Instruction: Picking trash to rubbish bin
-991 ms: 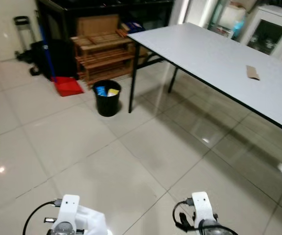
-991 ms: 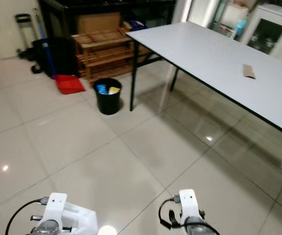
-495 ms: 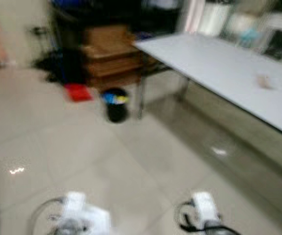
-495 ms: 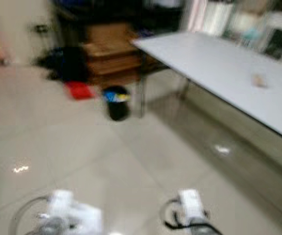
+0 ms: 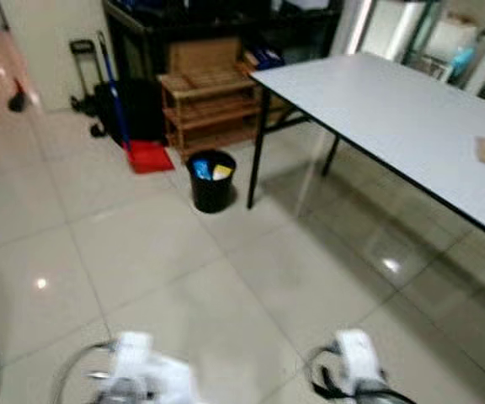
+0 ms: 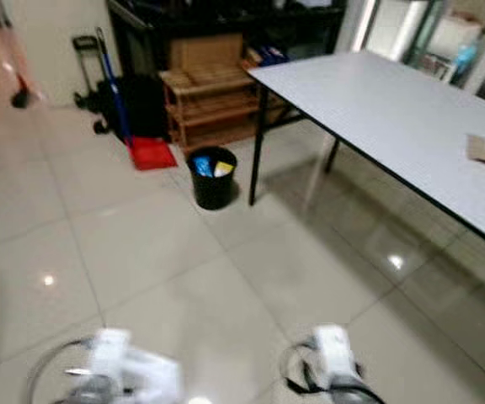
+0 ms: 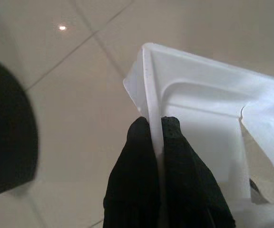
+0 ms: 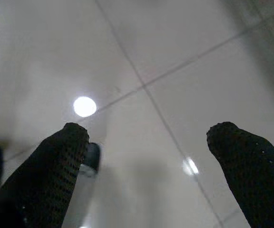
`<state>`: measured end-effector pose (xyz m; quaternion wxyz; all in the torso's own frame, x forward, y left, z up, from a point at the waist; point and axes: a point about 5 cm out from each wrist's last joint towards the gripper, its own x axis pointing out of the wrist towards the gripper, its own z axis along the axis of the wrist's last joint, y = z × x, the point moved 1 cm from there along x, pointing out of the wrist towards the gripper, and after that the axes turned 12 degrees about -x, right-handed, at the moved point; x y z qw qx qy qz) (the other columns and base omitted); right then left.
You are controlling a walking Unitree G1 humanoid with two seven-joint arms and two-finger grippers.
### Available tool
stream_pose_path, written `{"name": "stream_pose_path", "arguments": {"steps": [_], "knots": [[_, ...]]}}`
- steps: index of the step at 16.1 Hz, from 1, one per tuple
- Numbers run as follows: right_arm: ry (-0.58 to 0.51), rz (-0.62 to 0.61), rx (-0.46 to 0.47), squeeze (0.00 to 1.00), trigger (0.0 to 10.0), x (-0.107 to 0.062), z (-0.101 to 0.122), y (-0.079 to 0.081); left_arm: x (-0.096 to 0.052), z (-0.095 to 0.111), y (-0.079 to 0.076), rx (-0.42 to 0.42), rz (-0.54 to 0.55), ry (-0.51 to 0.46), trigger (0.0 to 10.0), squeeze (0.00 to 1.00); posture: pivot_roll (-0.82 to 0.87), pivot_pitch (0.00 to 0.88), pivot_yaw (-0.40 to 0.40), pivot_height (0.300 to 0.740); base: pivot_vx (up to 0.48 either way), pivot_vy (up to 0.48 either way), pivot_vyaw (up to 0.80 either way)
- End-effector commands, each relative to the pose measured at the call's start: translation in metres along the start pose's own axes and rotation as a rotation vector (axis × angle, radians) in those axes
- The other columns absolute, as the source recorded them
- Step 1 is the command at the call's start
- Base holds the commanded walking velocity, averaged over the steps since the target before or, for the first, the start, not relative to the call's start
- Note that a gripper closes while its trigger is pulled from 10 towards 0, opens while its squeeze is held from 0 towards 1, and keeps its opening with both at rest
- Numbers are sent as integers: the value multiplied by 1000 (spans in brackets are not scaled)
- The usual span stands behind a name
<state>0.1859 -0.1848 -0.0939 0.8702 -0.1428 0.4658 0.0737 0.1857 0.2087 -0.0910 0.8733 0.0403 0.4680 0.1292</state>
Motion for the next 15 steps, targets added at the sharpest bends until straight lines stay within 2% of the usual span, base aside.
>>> {"name": "stream_pose_path", "arguments": {"steps": [1,8,11,14,15], "knots": [[-33,11,12,0,10000,2,13,6,1,0,16,1,35,1,10000,0,21,36,-95,740,480,0,0],[-37,15,9,0,10000,2,14,6,1,-1,15,1,36,5,10000,0,22,36,-98,740,480,0,0],[-39,18,-21,0,10000,2,16,6,1,-1,15,1,35,8,10000,0,22,35,-97,740,480,0,0],[-37,24,-42,0,10000,2,15,8,1,-1,15,2,34,8,10000,0,22,35,-96,740,480,0,683],[-36,27,-39,0,10000,2,14,10,1,-1,15,2,34,8,10000,0,22,35,-96,740,480,0,0]]}}
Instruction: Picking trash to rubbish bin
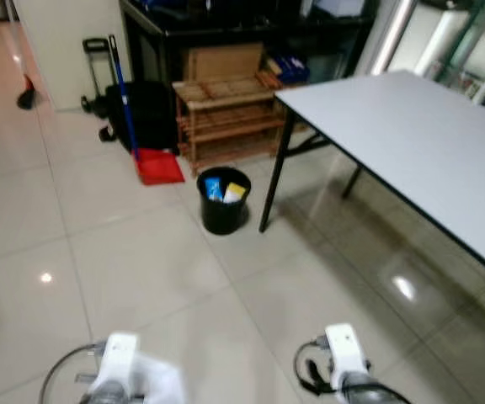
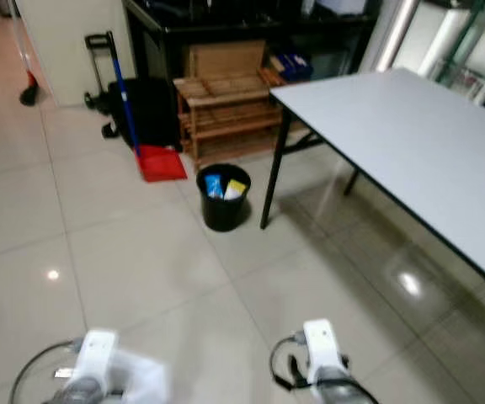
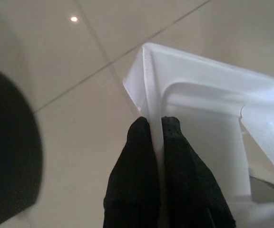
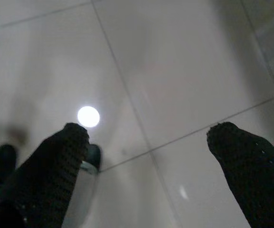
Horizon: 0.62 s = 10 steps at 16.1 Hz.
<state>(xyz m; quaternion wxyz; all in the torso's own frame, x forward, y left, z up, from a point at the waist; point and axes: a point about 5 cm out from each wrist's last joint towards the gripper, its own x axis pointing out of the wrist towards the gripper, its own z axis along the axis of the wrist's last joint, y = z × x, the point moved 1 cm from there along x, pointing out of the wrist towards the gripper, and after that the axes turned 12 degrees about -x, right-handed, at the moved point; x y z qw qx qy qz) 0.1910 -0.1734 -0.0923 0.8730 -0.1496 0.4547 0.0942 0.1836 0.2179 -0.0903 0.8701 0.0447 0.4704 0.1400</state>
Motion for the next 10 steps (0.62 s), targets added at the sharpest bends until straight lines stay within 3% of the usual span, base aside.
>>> {"name": "stream_pose_path", "arguments": {"steps": [1,10], "knots": [[-10,2,5,0,10000,1,5,1,0,0,6,3,10,1,10000,0,23,36,-96,740,480,0,0],[-24,-3,28,0,10000,1,8,-1,0,-2,6,4,9,4,10000,0,26,34,-96,740,480,0,0]]}}
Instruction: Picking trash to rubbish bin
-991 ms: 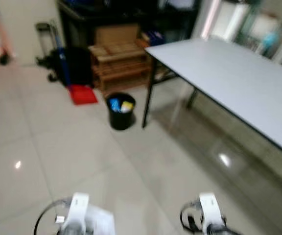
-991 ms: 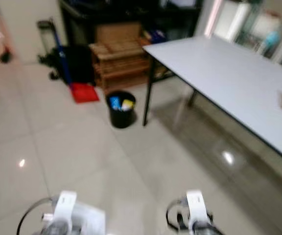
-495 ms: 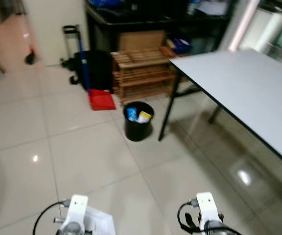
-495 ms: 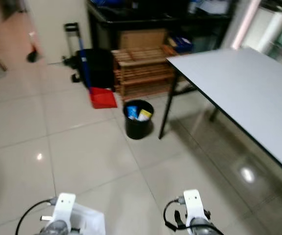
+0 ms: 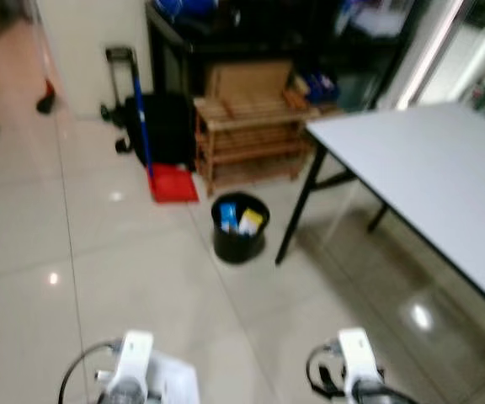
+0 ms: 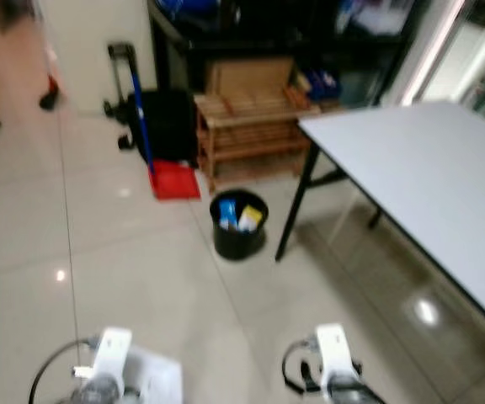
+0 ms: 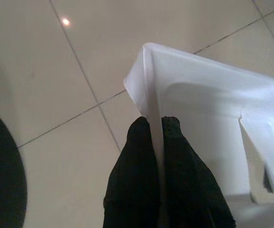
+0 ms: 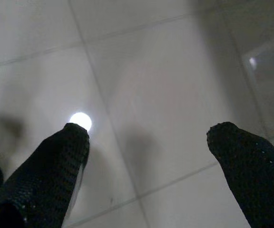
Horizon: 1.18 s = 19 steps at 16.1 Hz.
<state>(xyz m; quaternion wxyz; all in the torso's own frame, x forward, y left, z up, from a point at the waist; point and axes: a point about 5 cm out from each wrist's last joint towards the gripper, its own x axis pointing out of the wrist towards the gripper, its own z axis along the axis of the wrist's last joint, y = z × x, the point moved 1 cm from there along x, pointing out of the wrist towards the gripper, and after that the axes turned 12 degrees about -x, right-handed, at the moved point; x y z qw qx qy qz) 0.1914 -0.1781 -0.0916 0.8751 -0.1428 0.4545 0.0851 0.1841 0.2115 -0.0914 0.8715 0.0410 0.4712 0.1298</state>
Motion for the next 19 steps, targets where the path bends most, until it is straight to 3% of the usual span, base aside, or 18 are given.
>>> {"name": "stream_pose_path", "arguments": {"steps": [1,12,15,19], "knots": [[-23,8,9,0,10000,2,8,5,1,-1,13,1,31,4,10000,0,26,32,-96,740,480,0,0],[-9,7,21,0,10000,1,4,5,1,-2,13,16,26,5,10000,0,27,16,-92,740,480,0,0],[-9,10,25,0,10000,1,3,5,1,-2,12,18,25,5,10000,0,27,16,-92,740,480,0,-654],[-11,4,25,0,10000,1,3,4,1,-1,12,15,26,4,10000,0,28,27,-94,740,480,0,0]]}}
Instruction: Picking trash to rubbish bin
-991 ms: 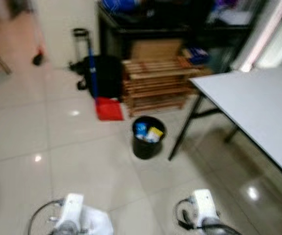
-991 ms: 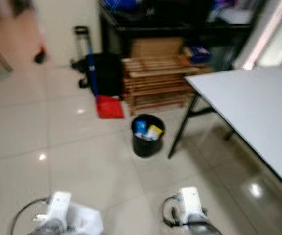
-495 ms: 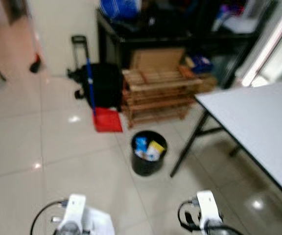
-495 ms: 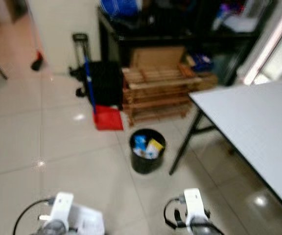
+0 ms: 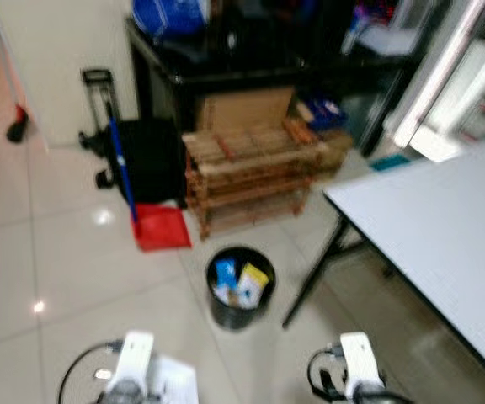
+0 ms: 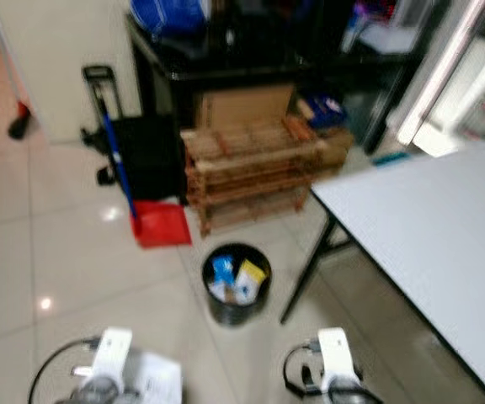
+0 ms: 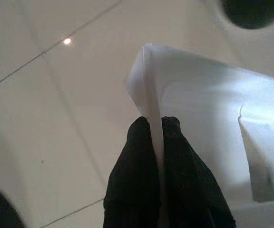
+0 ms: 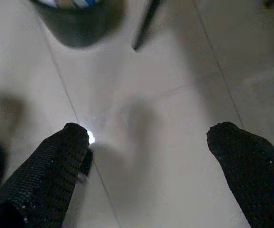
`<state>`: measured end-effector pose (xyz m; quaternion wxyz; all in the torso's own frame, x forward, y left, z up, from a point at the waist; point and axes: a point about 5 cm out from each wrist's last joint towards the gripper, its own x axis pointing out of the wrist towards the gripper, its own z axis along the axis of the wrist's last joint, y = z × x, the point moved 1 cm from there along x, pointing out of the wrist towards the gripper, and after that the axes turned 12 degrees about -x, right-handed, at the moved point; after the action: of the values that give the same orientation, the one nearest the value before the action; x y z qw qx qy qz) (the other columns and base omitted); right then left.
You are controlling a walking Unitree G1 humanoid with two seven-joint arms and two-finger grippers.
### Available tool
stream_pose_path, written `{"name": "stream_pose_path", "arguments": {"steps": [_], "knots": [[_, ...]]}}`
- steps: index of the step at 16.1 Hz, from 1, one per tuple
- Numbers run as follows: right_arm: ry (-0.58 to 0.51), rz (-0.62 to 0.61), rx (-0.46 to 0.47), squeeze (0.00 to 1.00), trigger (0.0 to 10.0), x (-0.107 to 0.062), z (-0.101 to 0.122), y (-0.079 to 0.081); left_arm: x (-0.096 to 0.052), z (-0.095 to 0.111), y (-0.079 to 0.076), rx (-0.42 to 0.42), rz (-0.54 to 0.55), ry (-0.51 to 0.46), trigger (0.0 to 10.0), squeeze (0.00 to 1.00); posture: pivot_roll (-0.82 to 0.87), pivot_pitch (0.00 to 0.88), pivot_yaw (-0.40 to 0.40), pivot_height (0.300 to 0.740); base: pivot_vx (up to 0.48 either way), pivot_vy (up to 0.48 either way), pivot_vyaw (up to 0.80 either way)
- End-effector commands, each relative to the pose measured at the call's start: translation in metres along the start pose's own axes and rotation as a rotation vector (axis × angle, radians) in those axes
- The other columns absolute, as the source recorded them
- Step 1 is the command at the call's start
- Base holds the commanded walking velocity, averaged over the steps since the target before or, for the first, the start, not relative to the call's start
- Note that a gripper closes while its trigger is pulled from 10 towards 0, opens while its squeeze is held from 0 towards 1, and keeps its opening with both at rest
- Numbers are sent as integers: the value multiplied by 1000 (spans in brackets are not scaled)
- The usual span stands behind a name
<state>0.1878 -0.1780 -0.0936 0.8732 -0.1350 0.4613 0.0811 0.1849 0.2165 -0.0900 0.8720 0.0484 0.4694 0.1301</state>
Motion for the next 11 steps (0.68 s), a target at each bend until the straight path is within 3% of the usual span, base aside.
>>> {"name": "stream_pose_path", "arguments": {"steps": [1,8,11], "knots": [[-25,0,12,0,10000,1,7,2,0,-3,7,1,19,11,10000,0,27,31,-94,740,480,0,0],[-26,1,17,0,10000,1,7,3,0,-3,7,-5,20,12,10000,0,29,38,-94,740,480,0,0],[-28,0,17,0,10000,1,8,3,0,0,2,-20,-14,-6,10000,0,30,39,-94,740,209,0,0]]}}
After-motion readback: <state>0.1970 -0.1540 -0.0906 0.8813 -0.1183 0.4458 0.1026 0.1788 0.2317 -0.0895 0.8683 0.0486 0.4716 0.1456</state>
